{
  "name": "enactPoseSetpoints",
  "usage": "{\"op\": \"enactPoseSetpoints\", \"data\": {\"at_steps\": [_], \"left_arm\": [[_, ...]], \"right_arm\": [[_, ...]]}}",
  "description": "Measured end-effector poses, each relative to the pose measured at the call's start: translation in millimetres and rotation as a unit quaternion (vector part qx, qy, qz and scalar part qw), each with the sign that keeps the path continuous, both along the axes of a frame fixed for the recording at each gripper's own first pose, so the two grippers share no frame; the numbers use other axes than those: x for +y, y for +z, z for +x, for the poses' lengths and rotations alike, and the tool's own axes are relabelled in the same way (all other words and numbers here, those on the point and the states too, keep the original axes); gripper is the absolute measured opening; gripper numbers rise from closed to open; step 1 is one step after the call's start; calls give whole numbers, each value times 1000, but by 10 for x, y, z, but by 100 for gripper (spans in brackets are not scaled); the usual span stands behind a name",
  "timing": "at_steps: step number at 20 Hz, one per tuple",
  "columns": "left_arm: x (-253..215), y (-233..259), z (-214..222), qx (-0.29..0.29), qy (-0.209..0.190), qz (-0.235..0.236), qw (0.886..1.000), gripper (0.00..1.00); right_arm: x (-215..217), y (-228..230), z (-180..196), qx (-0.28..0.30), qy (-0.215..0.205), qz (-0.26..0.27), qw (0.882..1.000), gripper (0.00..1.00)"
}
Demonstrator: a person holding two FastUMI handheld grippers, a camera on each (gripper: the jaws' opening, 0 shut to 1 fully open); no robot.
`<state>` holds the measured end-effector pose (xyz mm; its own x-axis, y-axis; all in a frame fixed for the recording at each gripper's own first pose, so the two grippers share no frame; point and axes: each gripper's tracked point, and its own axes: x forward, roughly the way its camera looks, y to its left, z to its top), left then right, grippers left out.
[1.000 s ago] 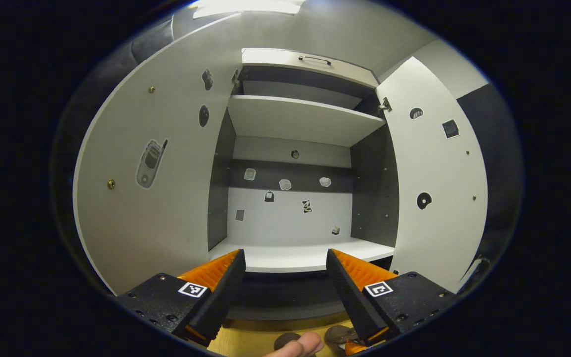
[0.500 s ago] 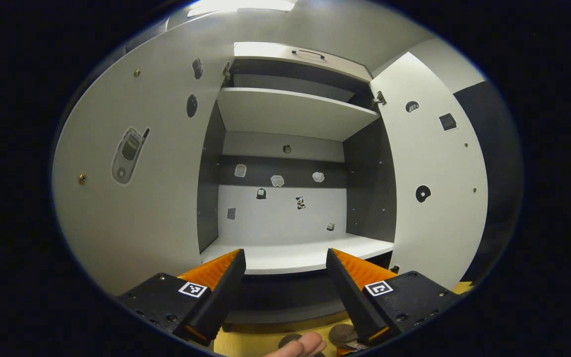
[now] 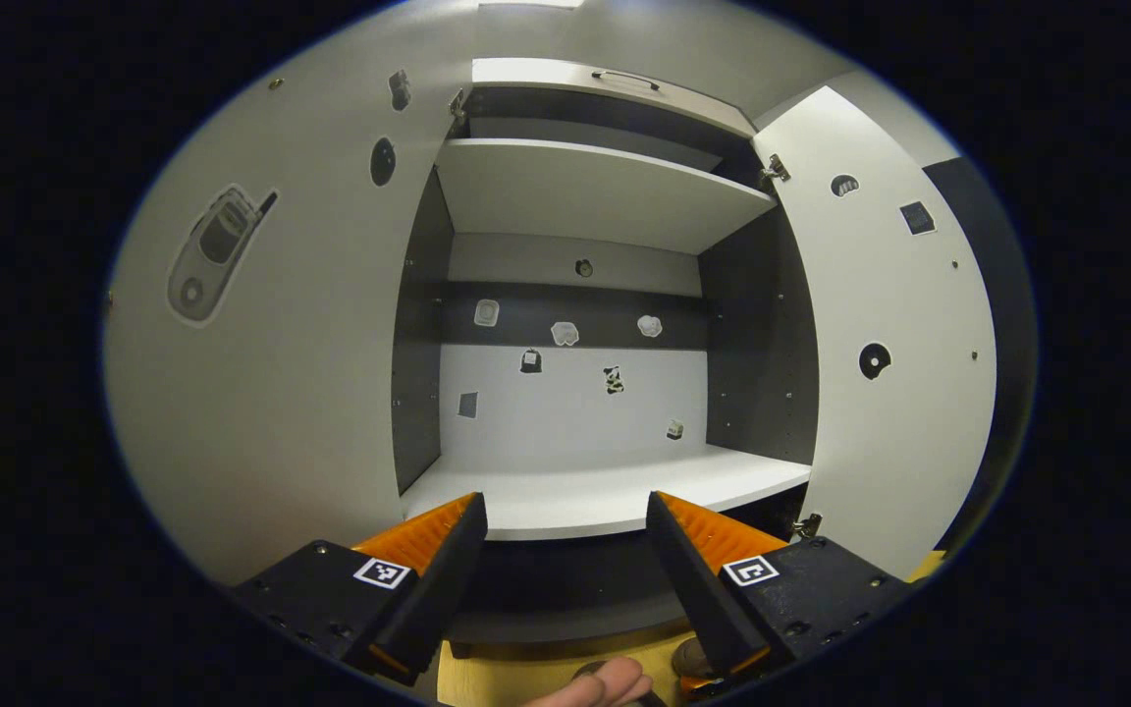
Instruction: Grab one shoe with the right hand and put it into the shoe cabinet, grab the other shoe with the left hand and put it into the shoe cabinet; then close the right door with the right hand and the left door with the left hand.
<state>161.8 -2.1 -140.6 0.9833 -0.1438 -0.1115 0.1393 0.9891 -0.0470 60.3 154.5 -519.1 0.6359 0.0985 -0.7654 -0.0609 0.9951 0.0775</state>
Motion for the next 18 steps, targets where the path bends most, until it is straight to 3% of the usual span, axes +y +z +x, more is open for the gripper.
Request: {"op": "enactPoseSetpoints", "data": {"at_steps": [1,3,9,18], "left_arm": [[-28,-15,-2,3,-6,-5,1000,99],[-64,-30,3,7,-13,-12,1000,99],[-34,-45,11,11,-11,-16,1000,100],[57,46,-32,4,-22,-30,999,99]], "right_arm": [[-11,26,22,-5,5,1,1000,10],[3,88,-2,-6,2,28,1000,1],[-71,633,60,-38,8,47,998,1],[-104,2363,288,-153,62,20,986,1]]}}
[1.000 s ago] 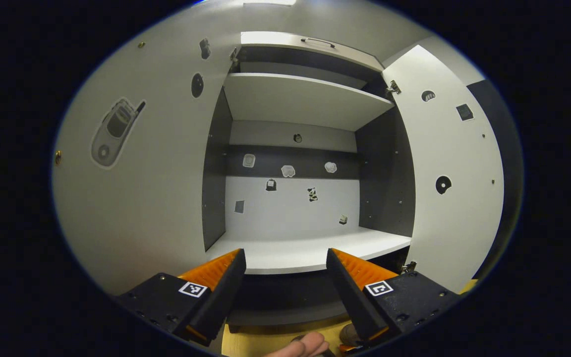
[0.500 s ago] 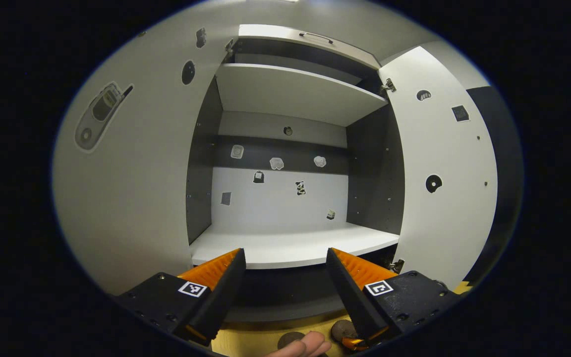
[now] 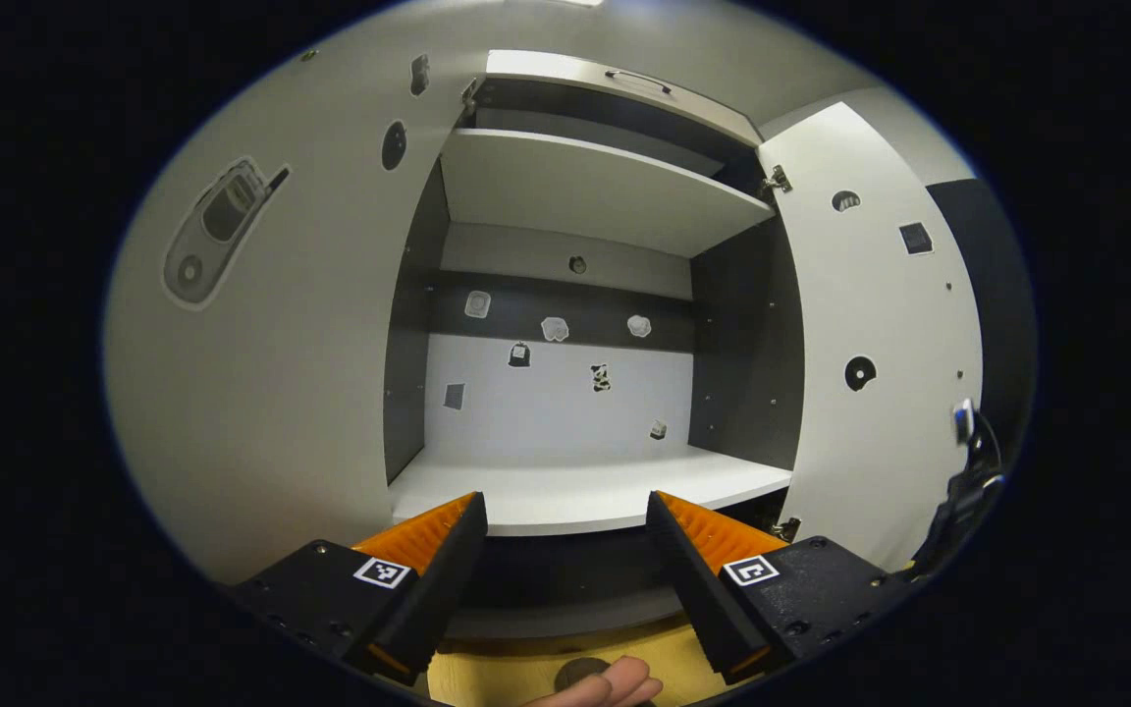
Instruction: Grab one shoe with the right hand and put it into the shoe cabinet, grab the other shoe with the left hand and put it into the shoe cabinet; then close the right door with the right hand and the left door with the left hand.
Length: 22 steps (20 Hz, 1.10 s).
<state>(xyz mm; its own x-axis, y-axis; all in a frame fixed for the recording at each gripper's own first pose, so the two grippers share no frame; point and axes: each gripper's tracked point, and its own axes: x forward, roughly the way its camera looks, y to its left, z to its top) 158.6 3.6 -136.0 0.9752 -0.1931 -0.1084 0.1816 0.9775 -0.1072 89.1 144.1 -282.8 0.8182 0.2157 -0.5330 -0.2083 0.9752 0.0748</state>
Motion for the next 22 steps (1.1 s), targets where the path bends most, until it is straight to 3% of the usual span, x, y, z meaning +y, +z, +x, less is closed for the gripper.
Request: {"op": "enactPoseSetpoints", "data": {"at_steps": [7,11,14,18,22], "left_arm": [[-70,13,-68,4,-19,-15,1000,100],[-55,17,-56,0,-6,-9,1000,100],[-73,-61,-39,7,10,9,1000,100],[-183,-135,-46,21,5,-3,1000,100],[-239,-173,-52,25,-2,10,1000,100]], "right_arm": [[18,1313,245,-81,-11,5,997,1],[25,1882,661,-121,-9,-26,992,1],[91,2023,998,-128,-8,-42,991,1],[206,2065,1526,-107,-8,-40,993,1],[181,1835,2112,-78,-28,-66,994,1]]}}
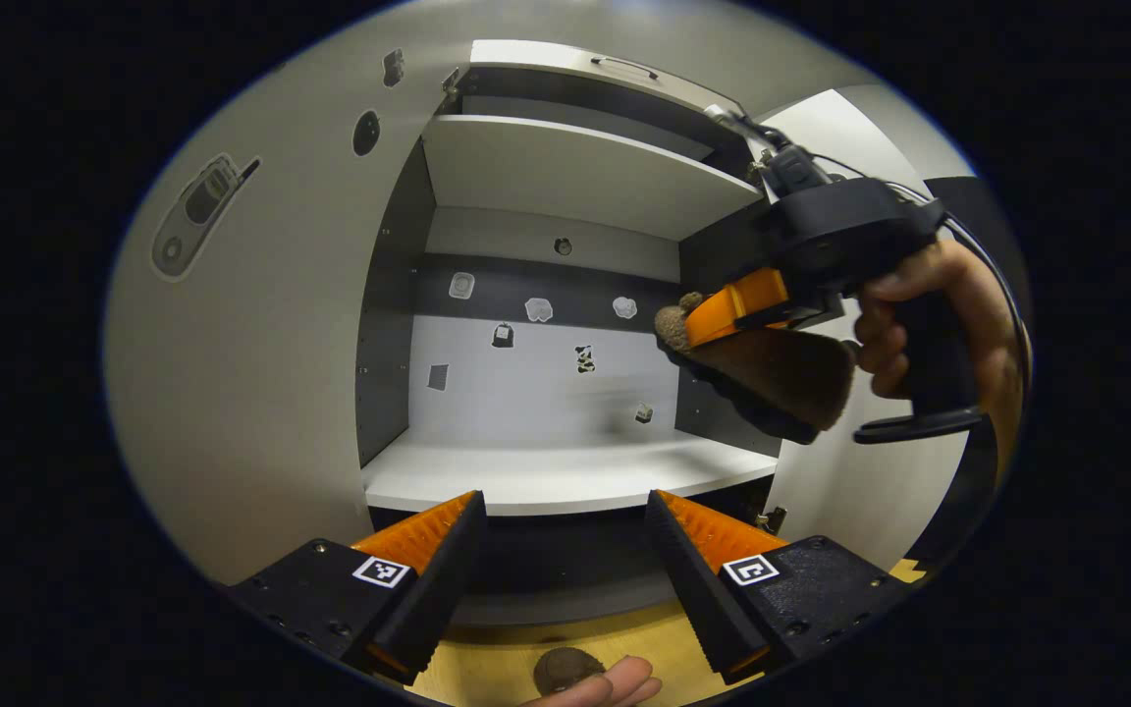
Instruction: Grab one shoe with the right hand and put it into the shoe cabinet, grab the other shoe with the left hand and put it into the shoe cabinet; then close the right door with the right hand and the left door with the left hand.
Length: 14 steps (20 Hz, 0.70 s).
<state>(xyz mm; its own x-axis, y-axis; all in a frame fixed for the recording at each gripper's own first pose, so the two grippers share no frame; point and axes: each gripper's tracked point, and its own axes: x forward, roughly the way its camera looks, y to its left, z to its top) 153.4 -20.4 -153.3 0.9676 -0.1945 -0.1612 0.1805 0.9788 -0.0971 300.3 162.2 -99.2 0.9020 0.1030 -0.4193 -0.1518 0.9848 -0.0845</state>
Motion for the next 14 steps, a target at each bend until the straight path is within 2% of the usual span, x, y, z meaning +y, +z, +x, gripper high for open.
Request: {"op": "enactPoseSetpoints", "data": {"at_steps": [3,7,10,14], "left_arm": [[71,21,17,-7,8,5,1000,99],[96,-1,48,-2,1,-1,1000,100],[137,-20,85,1,6,-1,1000,100],[229,-35,136,0,19,4,1000,100]], "right_arm": [[31,-333,373,36,-6,-6,999,1],[42,-738,804,61,-21,-26,998,1],[54,-972,1055,77,-31,-31,996,1],[23,-1196,1201,95,-45,-33,994,1]]}}
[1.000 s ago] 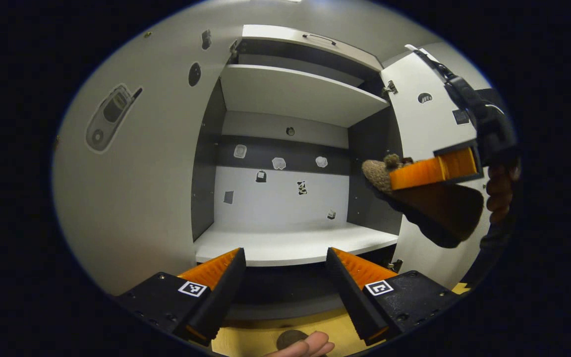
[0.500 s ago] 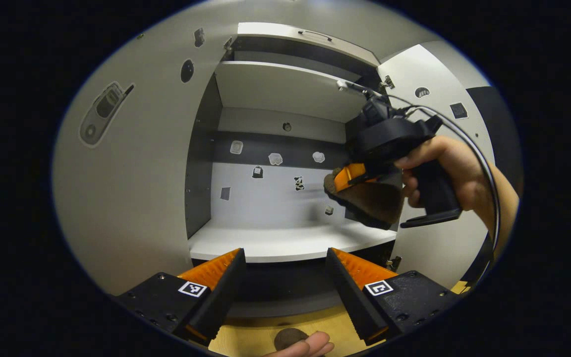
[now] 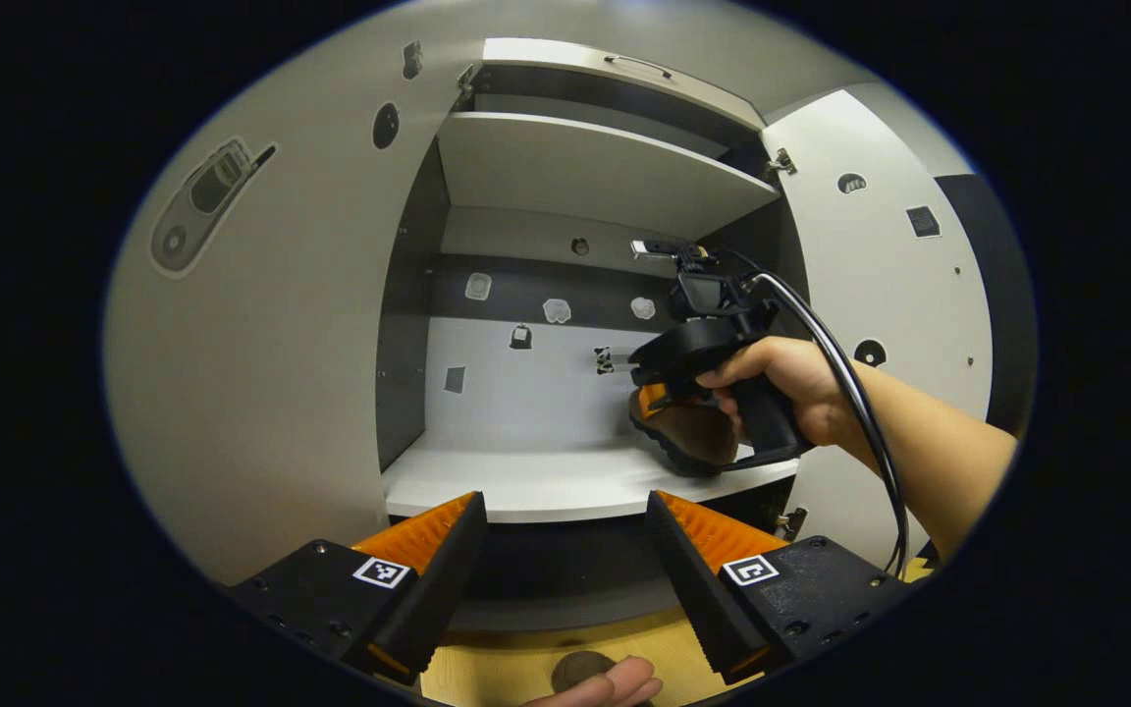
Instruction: Grab one shoe with the right hand and put it into the shoe cabinet, grab the other shoe with the left hand and put it into the shoe cabinet; then close the right door with the right hand and the left door with the left hand.
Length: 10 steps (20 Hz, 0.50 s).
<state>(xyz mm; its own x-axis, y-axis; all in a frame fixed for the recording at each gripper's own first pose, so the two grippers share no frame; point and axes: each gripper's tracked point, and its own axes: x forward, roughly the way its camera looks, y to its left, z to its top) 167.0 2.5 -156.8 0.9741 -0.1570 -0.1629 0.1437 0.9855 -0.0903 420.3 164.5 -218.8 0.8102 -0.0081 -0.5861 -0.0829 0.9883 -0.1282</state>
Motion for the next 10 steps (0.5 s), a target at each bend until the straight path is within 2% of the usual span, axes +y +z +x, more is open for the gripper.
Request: {"op": "enactPoseSetpoints", "data": {"at_steps": [1,4,6,7,9,10], "left_arm": [[10,-10,17,0,2,0,1000,100],[7,-53,67,5,2,2,1000,99],[-4,-130,96,15,1,2,1000,99],[9,-161,114,20,4,2,1000,100],[22,-222,144,28,12,4,1000,100],[18,-243,160,32,15,3,999,100]], "right_arm": [[-1,-34,-1,3,-2,4,1000,7],[129,-55,-34,8,-2,38,999,7],[165,-15,-80,2,9,34,999,29],[175,10,-127,1,10,33,999,52],[248,138,-231,-14,25,34,999,89],[287,220,-326,-26,34,36,998,95]]}}
